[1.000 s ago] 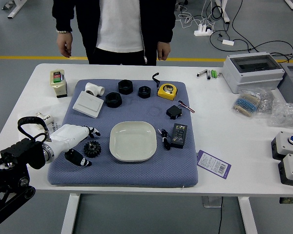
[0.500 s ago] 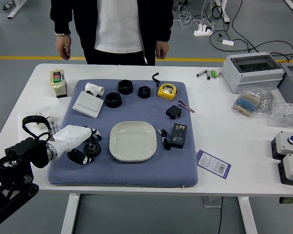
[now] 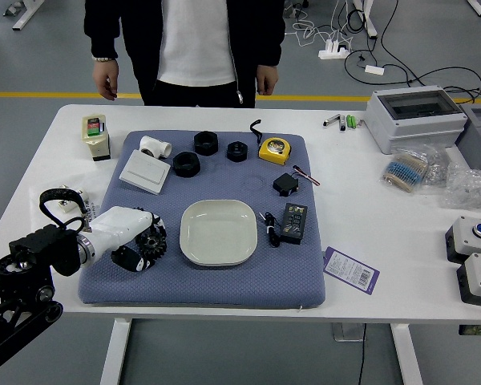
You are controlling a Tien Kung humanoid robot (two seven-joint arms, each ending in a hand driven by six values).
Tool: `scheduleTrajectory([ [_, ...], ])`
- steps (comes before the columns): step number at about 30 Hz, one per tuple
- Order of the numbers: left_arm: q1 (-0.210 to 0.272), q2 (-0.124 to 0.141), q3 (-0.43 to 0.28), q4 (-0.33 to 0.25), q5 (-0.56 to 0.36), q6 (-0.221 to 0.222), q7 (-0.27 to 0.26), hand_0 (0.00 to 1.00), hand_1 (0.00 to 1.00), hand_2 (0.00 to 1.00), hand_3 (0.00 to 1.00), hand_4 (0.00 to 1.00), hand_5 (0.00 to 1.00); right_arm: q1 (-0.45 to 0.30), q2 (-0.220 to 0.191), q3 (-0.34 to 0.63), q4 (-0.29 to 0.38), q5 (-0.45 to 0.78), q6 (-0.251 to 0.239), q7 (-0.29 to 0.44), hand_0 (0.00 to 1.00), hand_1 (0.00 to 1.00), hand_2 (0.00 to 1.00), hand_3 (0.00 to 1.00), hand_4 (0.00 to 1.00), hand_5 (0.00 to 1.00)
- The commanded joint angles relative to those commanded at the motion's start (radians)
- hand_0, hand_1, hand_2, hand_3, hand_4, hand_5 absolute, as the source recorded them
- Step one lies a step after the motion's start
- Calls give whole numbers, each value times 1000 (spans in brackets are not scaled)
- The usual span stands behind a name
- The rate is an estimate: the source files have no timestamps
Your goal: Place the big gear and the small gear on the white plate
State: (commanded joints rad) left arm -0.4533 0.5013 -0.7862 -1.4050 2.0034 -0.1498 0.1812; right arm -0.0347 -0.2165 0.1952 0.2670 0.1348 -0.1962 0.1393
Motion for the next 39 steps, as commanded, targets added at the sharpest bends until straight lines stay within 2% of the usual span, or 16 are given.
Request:
scheduleTrajectory([
  [2,0,5,-8,-17,-2,-5,4,337,375,424,492,2,2,0,0,-2,0,1,-1,0,639,647,742,571,779,734],
  [3,0,9,-15,-35,-5,-11,9,315,343,384,443,2,2,0,0,-3,-1,1,-1,0,639,646,742,570,779,735],
  [12,-10,31,-57,-106,-39,-35,34,309,328,378,445,2,2,0,-1,-6,-1,3,-3,0,639,645,740,569,780,734],
  [39,-91,91,-84,-139,-90,-129,79,316,331,372,464,2,2,1,-2,-17,-1,10,-4,1,637,641,738,566,776,728],
])
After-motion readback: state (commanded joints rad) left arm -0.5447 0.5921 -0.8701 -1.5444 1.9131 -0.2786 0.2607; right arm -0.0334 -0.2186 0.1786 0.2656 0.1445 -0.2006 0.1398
